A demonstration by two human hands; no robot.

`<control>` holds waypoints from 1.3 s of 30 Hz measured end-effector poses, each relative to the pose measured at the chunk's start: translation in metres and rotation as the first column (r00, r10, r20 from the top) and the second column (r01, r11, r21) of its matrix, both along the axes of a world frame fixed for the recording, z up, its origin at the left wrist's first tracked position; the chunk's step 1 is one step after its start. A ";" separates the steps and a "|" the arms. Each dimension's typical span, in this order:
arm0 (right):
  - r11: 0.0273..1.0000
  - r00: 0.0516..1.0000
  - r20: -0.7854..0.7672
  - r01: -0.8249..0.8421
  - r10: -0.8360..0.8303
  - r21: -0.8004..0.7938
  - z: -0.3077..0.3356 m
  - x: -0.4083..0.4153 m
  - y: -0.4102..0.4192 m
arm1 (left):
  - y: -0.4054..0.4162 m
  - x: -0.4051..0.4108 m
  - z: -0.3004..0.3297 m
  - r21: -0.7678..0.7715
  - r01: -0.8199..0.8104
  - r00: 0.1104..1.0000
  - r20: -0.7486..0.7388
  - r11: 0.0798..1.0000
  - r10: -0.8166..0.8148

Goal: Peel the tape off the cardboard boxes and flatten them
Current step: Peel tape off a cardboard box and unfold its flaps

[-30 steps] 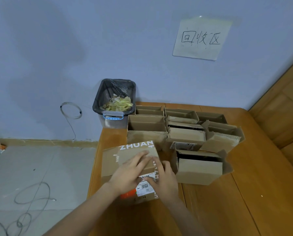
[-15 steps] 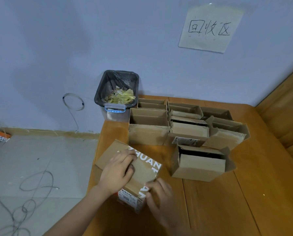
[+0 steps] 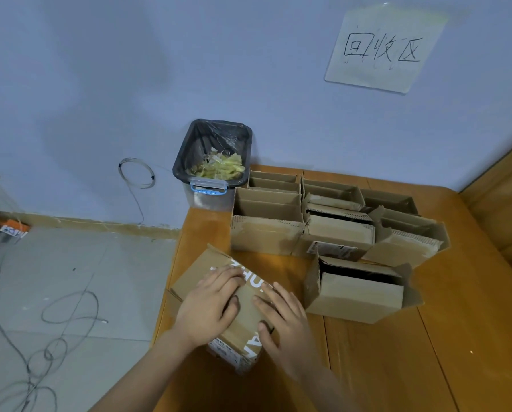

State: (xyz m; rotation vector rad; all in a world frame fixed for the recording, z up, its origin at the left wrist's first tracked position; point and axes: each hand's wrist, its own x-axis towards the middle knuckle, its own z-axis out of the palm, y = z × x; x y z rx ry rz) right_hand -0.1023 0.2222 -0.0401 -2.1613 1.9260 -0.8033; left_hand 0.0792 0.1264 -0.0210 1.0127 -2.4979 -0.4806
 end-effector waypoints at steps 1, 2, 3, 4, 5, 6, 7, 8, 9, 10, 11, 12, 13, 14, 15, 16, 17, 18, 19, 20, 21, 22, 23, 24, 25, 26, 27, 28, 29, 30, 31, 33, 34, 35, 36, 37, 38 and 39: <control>1.000 1.000 -0.024 0.001 -0.001 -0.012 0.000 0.000 0.002 | -0.001 0.000 0.000 -0.006 -0.001 1.000 -0.001 1.000 0.001; 1.000 0.999 -0.046 0.000 -0.002 -0.026 0.000 0.000 0.003 | -0.001 0.000 0.000 -0.012 0.000 1.000 -0.001 1.000 0.000; 0.999 0.998 -0.056 -0.002 0.000 -0.039 0.000 0.001 0.006 | -0.003 0.000 -0.001 -0.015 0.007 1.000 -0.001 1.000 -0.007; 0.999 0.998 -0.055 -0.008 0.005 -0.049 0.000 0.001 0.008 | -0.004 0.001 -0.001 -0.020 0.017 1.000 0.001 1.000 -0.017; 0.998 0.999 -0.052 -0.016 0.013 -0.054 0.000 0.001 0.010 | -0.005 0.001 -0.002 -0.024 0.032 0.999 0.004 0.999 -0.032; 0.998 0.998 -0.058 -0.025 0.022 -0.057 0.000 0.002 0.012 | -0.007 0.002 -0.002 -0.027 0.051 0.999 0.006 0.998 -0.051; 0.998 0.997 -0.067 -0.031 0.027 -0.058 0.000 0.002 0.014 | -0.008 0.002 -0.002 -0.031 0.071 0.997 0.007 0.997 -0.071; 0.998 0.997 -0.076 -0.031 0.027 -0.056 0.000 0.002 0.016 | -0.010 0.002 -0.002 -0.037 0.088 0.996 0.010 0.995 -0.088; 0.998 0.997 -0.077 -0.028 0.024 -0.056 0.001 0.003 0.017 | -0.011 0.002 -0.002 -0.043 0.099 0.995 0.015 0.994 -0.098; 0.998 0.997 -0.073 -0.026 0.022 -0.059 0.001 0.003 0.018 | -0.012 0.002 -0.002 -0.047 0.104 0.995 0.018 0.994 -0.103; 0.997 0.998 -0.064 -0.028 0.024 -0.065 0.000 0.004 0.019 | -0.012 0.002 -0.002 -0.046 0.105 0.994 0.017 0.993 -0.104; 0.997 0.998 -0.055 -0.031 0.027 -0.072 0.000 0.004 0.020 | -0.012 0.002 -0.002 -0.044 0.105 0.994 0.015 0.994 -0.104; 0.996 0.998 -0.051 -0.036 0.032 -0.080 0.000 0.004 0.021 | -0.012 0.002 -0.002 -0.041 0.105 0.994 0.013 0.994 -0.104; 0.995 0.998 -0.055 -0.044 0.040 -0.088 0.000 0.003 0.022 | -0.012 0.002 -0.002 -0.041 0.105 0.994 0.011 0.994 -0.105; 0.994 0.997 -0.065 -0.057 0.051 -0.094 0.000 0.002 0.022 | -0.012 0.002 -0.002 -0.040 0.104 0.995 0.008 0.994 -0.104; 0.993 0.995 -0.074 -0.072 0.065 -0.097 0.001 0.000 0.021 | -0.012 0.002 -0.002 -0.040 0.102 0.995 0.004 0.994 -0.101; 0.991 0.994 -0.077 -0.087 0.079 -0.100 0.002 -0.001 0.020 | -0.012 0.002 -0.002 -0.040 0.097 0.995 0.002 0.994 -0.097; 0.990 0.993 -0.075 -0.099 0.092 -0.105 0.003 -0.002 0.019 | -0.012 0.002 -0.001 -0.039 0.093 0.996 0.001 0.995 -0.093; 0.988 0.992 -0.071 -0.109 0.102 -0.111 0.003 -0.003 0.017 | -0.011 0.002 -0.001 -0.037 0.091 0.996 0.000 0.995 -0.092; 0.986 0.992 -0.066 -0.116 0.109 -0.116 0.004 -0.003 0.016 | -0.011 0.002 -0.001 -0.035 0.092 0.996 -0.003 0.995 -0.092; 0.985 0.991 -0.063 -0.123 0.116 -0.119 0.004 -0.003 0.015 | -0.011 0.002 -0.001 -0.035 0.094 0.996 -0.004 0.995 -0.094; 0.984 0.990 -0.064 -0.131 0.124 -0.119 0.005 -0.003 0.014 | -0.010 0.003 -0.001 -0.038 0.094 0.995 -0.006 0.995 -0.095; 0.983 0.989 -0.067 -0.141 0.134 -0.118 0.005 -0.003 0.014 | -0.010 0.003 -0.001 -0.041 0.093 0.996 -0.007 0.995 -0.093; 0.982 0.988 -0.067 -0.149 0.142 -0.118 0.007 -0.003 0.013 | -0.010 0.004 -0.002 -0.042 0.090 0.996 -0.006 0.995 -0.091; 0.981 0.986 -0.068 -0.156 0.149 -0.114 0.009 -0.003 0.011 | -0.010 0.004 -0.002 -0.040 0.088 0.996 -0.006 0.995 -0.088; 0.981 0.985 -0.075 -0.164 0.156 -0.105 0.011 -0.002 0.008 | -0.010 0.004 -0.002 -0.041 0.086 0.996 -0.005 0.995 -0.087; 0.981 0.983 -0.091 -0.169 0.161 -0.093 0.014 0.000 0.004 | -0.010 0.004 -0.003 -0.044 0.085 0.996 -0.004 0.995 -0.085; 0.982 0.981 -0.114 -0.169 0.160 -0.079 0.016 0.002 0.000 | -0.011 0.003 -0.003 -0.047 0.084 0.996 -0.004 0.995 -0.084; 0.984 0.979 -0.135 -0.164 0.154 -0.064 0.018 0.004 -0.003 | -0.012 0.003 -0.002 -0.048 0.083 0.997 -0.004 0.995 -0.083; 0.987 0.978 -0.151 -0.154 0.145 -0.050 0.020 0.006 -0.006 | -0.012 0.002 -0.002 -0.047 0.083 0.996 -0.006 0.995 -0.084; 0.989 0.978 -0.159 -0.145 0.137 -0.036 0.021 0.007 -0.007 | -0.012 0.002 -0.002 -0.043 0.084 0.996 -0.010 0.996 -0.085; 0.990 0.978 -0.160 -0.142 0.137 -0.023 0.020 0.006 -0.008 | -0.013 0.002 -0.002 -0.041 0.089 0.996 -0.017 0.995 -0.089; 0.989 0.977 -0.156 -0.149 0.144 -0.021 0.019 0.005 -0.007 | -0.013 0.002 -0.002 -0.042 0.091 0.996 -0.019 0.995 -0.092; 0.988 0.977 -0.151 -0.156 0.151 -0.020 0.017 0.004 -0.005 | -0.013 0.002 -0.002 -0.043 0.093 0.995 -0.020 0.995 -0.094; 0.987 0.977 -0.144 -0.161 0.157 -0.019 0.016 0.003 -0.004 | -0.013 0.003 -0.003 -0.044 0.095 0.995 -0.019 0.994 -0.096; 0.987 0.978 -0.137 -0.163 0.159 -0.018 0.015 0.002 -0.004 | -0.012 0.003 -0.003 -0.047 0.096 0.995 -0.018 0.994 -0.097; 0.987 0.978 -0.132 -0.163 0.159 -0.019 0.015 0.001 -0.003 | -0.012 0.002 -0.003 -0.051 0.095 0.995 -0.019 0.994 -0.096; 0.987 0.979 -0.128 -0.162 0.158 -0.022 0.014 0.001 -0.003 | -0.012 0.003 -0.003 -0.052 0.093 0.995 -0.022 0.994 -0.095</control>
